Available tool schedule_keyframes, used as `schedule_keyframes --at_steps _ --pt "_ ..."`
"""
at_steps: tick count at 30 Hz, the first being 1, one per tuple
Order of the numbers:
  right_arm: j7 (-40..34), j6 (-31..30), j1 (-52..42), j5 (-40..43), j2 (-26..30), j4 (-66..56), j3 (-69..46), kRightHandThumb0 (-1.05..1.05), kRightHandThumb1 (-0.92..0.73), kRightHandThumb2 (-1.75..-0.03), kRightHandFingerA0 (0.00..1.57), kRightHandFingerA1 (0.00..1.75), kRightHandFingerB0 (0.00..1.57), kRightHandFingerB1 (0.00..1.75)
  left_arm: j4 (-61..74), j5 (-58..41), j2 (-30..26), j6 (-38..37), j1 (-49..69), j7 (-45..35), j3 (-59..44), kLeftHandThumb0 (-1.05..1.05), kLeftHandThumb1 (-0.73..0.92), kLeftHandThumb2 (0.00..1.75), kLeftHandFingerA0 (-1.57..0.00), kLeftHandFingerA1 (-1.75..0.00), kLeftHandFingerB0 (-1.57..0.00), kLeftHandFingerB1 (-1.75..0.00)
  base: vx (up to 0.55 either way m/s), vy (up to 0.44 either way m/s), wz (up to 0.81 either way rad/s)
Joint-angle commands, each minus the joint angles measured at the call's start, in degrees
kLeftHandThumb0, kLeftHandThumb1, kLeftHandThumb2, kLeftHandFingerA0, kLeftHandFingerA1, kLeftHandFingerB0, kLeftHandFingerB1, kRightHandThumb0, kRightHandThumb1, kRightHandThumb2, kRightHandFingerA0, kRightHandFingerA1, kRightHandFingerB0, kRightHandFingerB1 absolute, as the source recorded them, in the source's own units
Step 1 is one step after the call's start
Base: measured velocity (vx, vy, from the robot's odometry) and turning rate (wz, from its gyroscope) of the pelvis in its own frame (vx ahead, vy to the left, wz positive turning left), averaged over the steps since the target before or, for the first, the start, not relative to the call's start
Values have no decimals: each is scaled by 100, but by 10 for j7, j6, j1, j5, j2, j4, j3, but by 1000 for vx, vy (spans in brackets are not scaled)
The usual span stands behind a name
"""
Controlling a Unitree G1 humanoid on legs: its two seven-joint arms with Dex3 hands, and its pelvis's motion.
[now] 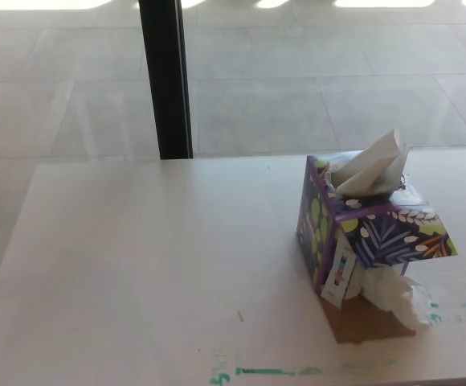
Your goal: The robot uses its right hand to pull out a tissue from the tissue box kept in the middle of the desk and put it on the right side
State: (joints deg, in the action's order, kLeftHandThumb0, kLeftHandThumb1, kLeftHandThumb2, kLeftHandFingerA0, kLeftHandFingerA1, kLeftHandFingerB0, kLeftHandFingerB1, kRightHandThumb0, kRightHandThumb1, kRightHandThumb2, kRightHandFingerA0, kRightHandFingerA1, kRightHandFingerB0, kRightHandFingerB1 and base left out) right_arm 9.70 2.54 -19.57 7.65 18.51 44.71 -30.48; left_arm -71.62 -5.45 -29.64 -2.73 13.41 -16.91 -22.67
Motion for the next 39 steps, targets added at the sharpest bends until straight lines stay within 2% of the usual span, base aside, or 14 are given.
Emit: schedule_keyframes --at_steps 1,4,12,13,14,19,20,26,27,29,31,32,33,39 --pt "20 7 2 53 18 14 -37 -67 -55 -56 107 79 67 71 -11 -12 -16 -17 -3 -35 -3 -84 92 72 -57 -49 -45 -44 0 0 0" --pt "25 -5 7 99 17 -3 -86 -69 -38 -84 95 88 61 73 -15 -13 -17 -18 -3 -34 -5 -85 92 71 -59 -48 -47 -43 0 0 0" --pt "33 -19 64 156 41 -53 -157 -74 -56 -57 70 91 37 68 -16 -21 -18 -8 -2 -39 -15 -86 92 70 -58 -50 -46 -43 0 0 0" --pt "4 -37 65 147 36 -110 -155 -77 -45 -92 78 90 38 69 -16 -23 -19 -7 1 -41 -18 -86 92 70 -59 -51 -46 -43 0 0 0" --pt "5 -39 73 148 40 -132 -154 -74 -58 -57 70 87 37 66 -16 -24 -18 -5 0 -36 -20 -85 92 68 -60 -50 -48 -43 0 0 0" --pt "0 -3 159 108 97 -162 -125 -79 -62 -59 108 91 32 60 -14 -23 -19 -7 3 -36 -21 -84 92 69 -61 -51 -48 -44 0 0 0" --pt "-23 -51 172 110 101 -239 -117 -76 -49 -90 84 100 34 62 -17 -23 -17 -8 2 -33 -21 -85 92 69 -59 -50 -48 -44 0 0 0" --pt "-44 -97 298 83 130 -391 -44 -74 -64 -59 56 80 35 50 -20 -14 -13 -19 11 -29 -13 -87 92 69 -61 -50 -49 -43 2 1 2" --pt "-43 -112 313 79 134 -416 -29 -68 -50 -92 52 74 28 54 -20 -16 -13 -21 11 -33 -15 -86 92 70 -60 -50 -49 -44 0 0 0" --pt "-35 -103 347 73 132 -439 0 -58 -64 -59 53 71 37 42 -22 -13 -12 -21 10 -29 -11 -87 92 69 -61 -48 -48 -42 0 0 0" --pt "-48 -116 366 58 122 -475 26 -58 -50 -87 50 70 32 53 -19 -15 -12 -23 11 -30 -12 -85 92 71 -60 -48 -48 -43 0 0 0" --pt "-53 -116 382 43 117 -497 49 -54 -65 -59 52 66 36 41 -18 -18 -10 -18 8 -28 -14 -85 92 70 -60 -47 -48 -42 0 0 0" --pt "-48 -106 398 37 113 -500 65 -58 -51 -87 53 72 32 53 -15 -25 -9 -12 6 -31 -20 -84 92 71 -56 -48 -46 -42 0 0 0" --pt "-11 -108 465 -19 116 -482 182 -68 -50 -88 60 75 39 50 -5 -30 -7 -11 8 -34 -22 -83 92 72 -57 -49 -47 -43 0 0 0"
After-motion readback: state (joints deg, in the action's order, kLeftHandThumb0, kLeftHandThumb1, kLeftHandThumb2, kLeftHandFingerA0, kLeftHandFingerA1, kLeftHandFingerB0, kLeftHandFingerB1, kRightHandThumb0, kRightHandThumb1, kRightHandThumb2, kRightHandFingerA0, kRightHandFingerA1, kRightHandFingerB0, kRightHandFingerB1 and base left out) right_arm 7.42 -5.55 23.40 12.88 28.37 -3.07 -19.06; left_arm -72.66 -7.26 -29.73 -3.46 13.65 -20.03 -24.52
